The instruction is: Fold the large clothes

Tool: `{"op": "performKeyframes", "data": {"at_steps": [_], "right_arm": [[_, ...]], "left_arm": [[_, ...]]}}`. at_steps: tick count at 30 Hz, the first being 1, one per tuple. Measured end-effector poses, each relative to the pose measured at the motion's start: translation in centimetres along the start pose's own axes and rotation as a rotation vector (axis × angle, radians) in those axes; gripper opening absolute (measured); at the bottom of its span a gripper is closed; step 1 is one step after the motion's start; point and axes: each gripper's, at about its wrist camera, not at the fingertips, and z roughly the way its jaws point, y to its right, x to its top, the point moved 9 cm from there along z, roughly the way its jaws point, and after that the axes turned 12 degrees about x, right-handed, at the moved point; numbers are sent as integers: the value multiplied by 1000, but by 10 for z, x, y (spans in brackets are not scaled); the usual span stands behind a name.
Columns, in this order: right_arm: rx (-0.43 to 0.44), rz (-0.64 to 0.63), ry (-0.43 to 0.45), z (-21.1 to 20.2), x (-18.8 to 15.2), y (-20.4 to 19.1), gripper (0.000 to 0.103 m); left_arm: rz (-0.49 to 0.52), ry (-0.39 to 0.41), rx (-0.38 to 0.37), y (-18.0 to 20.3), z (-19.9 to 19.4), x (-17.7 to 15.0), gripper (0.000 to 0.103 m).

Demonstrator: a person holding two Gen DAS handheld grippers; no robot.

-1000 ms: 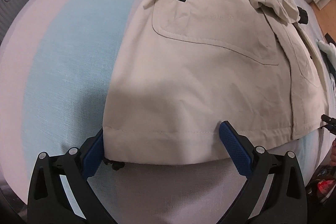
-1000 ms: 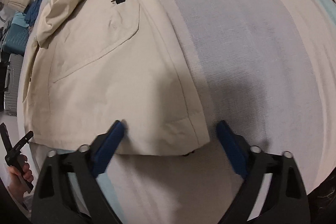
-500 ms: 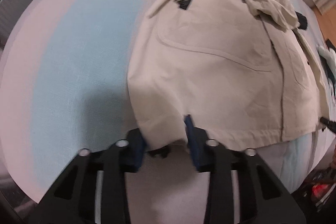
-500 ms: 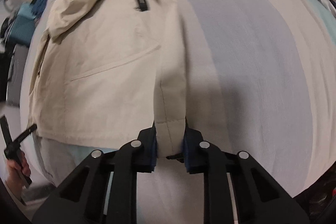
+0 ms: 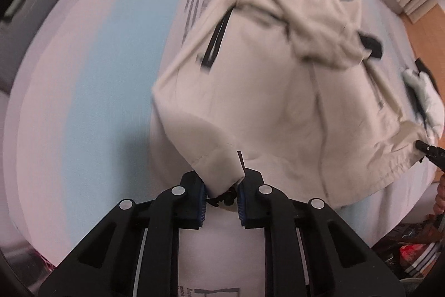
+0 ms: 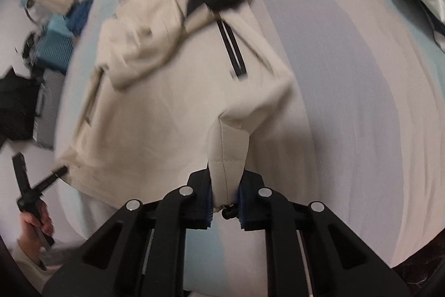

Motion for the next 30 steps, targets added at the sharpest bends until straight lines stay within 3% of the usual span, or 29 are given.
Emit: {"op": "performKeyframes", "data": {"at_steps": [6, 12, 22, 30], "right_arm": [[51, -30, 72, -32, 77, -37, 12], [65, -45, 145, -45, 167, -55, 11], [43, -46, 165, -11, 301, -60, 11], [-55, -63, 127, 51, 386, -52, 11]], "left_arm": [[20, 89, -11, 11, -44, 82, 16], [59, 163, 17, 15, -59, 181, 16], [117, 166, 65, 29, -14, 326, 16], [121, 128, 113, 34, 57, 397, 16]]}}
